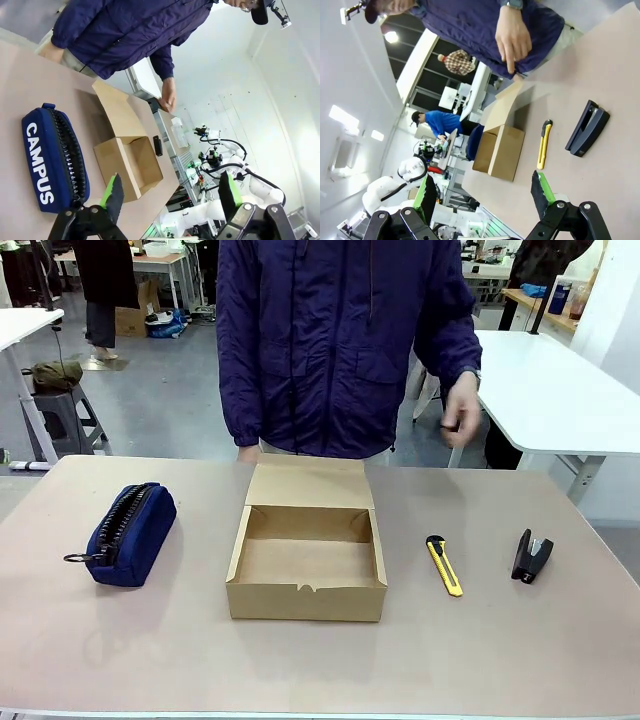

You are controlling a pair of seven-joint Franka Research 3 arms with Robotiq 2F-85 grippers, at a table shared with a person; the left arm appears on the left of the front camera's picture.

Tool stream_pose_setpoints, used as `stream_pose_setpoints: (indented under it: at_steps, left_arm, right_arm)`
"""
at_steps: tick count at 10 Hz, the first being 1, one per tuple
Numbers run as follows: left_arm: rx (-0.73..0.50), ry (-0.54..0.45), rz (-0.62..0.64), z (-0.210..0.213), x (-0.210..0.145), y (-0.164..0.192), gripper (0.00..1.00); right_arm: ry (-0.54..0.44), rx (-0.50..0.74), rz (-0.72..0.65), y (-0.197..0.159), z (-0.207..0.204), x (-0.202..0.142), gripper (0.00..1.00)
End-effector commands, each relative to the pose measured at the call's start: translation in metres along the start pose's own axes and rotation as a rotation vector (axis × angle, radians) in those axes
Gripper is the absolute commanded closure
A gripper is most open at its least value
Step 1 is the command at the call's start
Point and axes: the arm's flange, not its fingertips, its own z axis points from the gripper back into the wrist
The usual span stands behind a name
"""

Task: Pack the item into the box.
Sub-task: Pick up the item indicated by the person and place it inside the Mailer Box.

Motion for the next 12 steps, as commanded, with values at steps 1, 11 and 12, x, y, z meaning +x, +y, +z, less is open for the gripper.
stream_pose_setpoints:
  at_steps: [1, 11, 12]
  left_arm:
    - [-0.019, -0.013, -0.025, -0.002, 0.002, 0.001, 0.00]
    - [-0.019, -0.013, -0.025, -0.002, 0.002, 0.001, 0.00]
    - [-0.019, -0.013, -0.025, -0.002, 0.002, 0.001, 0.00]
  right_arm:
    - [-0.011, 0.001, 0.030, 0.004, 0.000, 0.003, 0.00]
    - [0.075, -0.178, -0.035, 0.017, -0.036, 0.000, 0.00]
    - [0.139, -0.267, -0.045, 0.023, -0.063, 0.001, 0.00]
